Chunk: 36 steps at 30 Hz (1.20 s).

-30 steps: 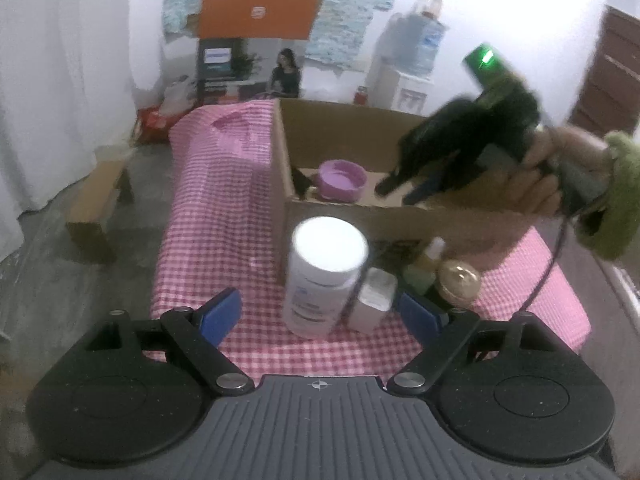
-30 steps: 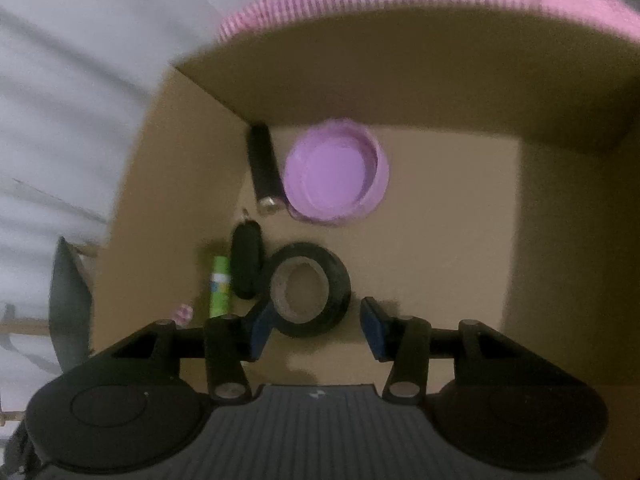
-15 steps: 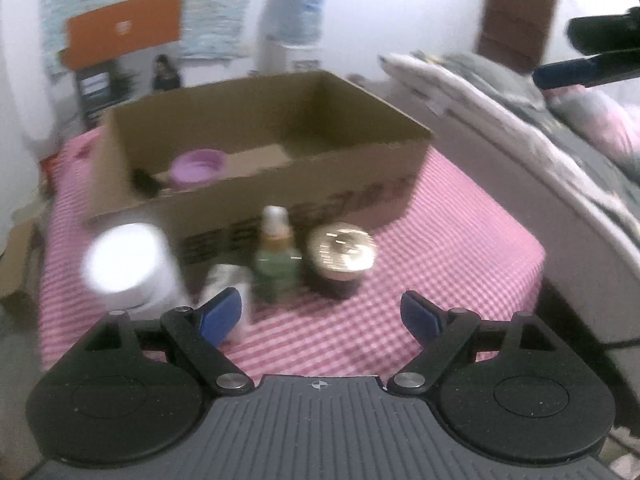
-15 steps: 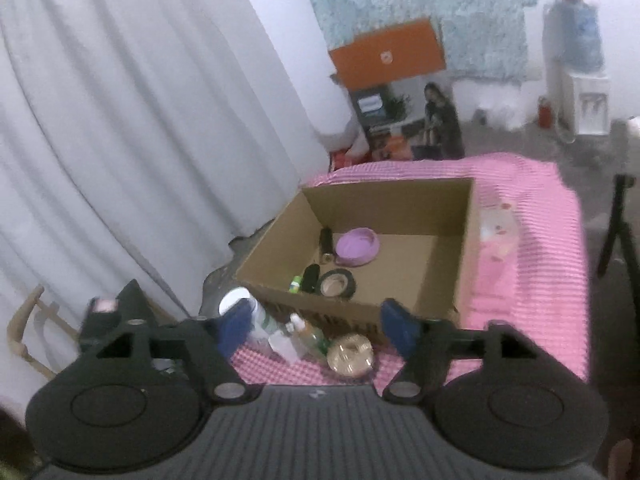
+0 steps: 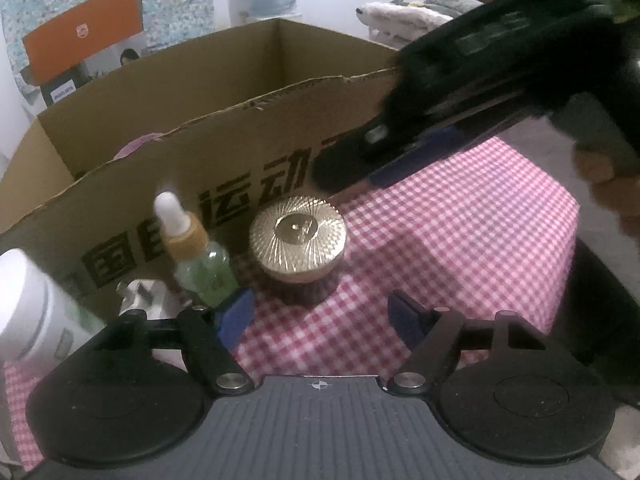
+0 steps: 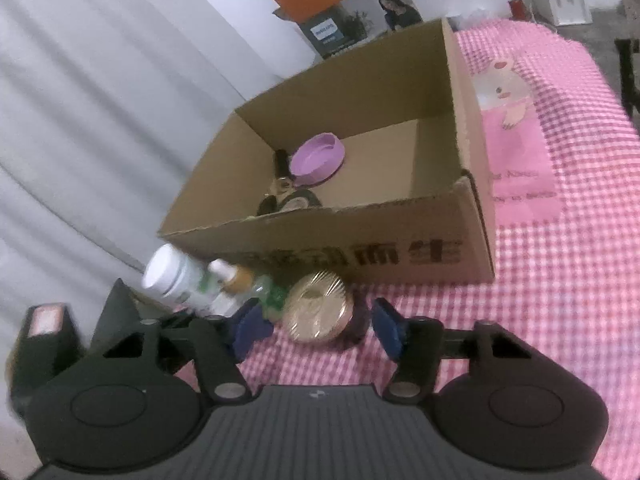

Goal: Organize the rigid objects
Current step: 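Grasp the gold-lidded jar with the right gripper, then carry the gold-lidded jar into the box and open the right gripper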

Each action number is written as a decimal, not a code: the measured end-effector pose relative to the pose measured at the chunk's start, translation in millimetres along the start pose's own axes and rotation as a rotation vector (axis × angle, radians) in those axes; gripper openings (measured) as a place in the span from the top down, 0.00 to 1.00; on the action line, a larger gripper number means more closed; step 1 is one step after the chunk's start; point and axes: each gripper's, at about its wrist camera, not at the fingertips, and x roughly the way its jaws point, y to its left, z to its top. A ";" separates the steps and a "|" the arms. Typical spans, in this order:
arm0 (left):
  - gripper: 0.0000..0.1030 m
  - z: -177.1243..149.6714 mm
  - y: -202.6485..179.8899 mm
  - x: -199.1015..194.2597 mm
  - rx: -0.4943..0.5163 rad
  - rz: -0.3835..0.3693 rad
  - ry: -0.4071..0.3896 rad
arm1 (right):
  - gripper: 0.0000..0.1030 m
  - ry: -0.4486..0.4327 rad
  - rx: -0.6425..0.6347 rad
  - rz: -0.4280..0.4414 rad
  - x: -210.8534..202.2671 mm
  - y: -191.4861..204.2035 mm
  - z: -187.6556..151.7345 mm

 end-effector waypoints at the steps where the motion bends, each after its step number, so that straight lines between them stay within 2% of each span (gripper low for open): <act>1: 0.30 1.6 -0.4 3.5 -0.001 0.003 0.000 | 0.48 0.004 -0.002 0.009 4.1 -1.2 2.6; 7: 0.31 12.0 -0.3 13.8 -0.008 0.016 -0.007 | 0.61 0.064 0.008 0.033 36.0 -13.9 9.1; 11: 0.31 14.9 -1.0 12.9 -0.009 0.005 -0.004 | 0.61 0.076 0.011 0.042 35.3 -15.7 4.8; 21: 0.29 2.6 -16.0 -6.0 0.055 -0.120 0.017 | 0.61 0.100 0.068 0.033 5.7 -23.4 -29.2; 24: 0.25 -0.1 -21.9 -8.7 0.095 -0.086 -0.007 | 0.59 0.091 0.077 0.019 -5.7 -25.6 -39.7; 28: 0.26 1.4 -28.1 4.1 0.137 -0.050 0.014 | 0.54 0.064 0.069 -0.007 -10.5 -26.1 -45.0; 33: 0.28 9.3 -26.3 16.2 0.152 -0.034 0.024 | 0.50 0.060 0.092 0.026 -3.8 -30.1 -45.1; 36: 0.34 11.8 -24.8 16.9 0.139 -0.031 0.022 | 0.50 0.071 0.101 0.056 1.5 -30.6 -45.5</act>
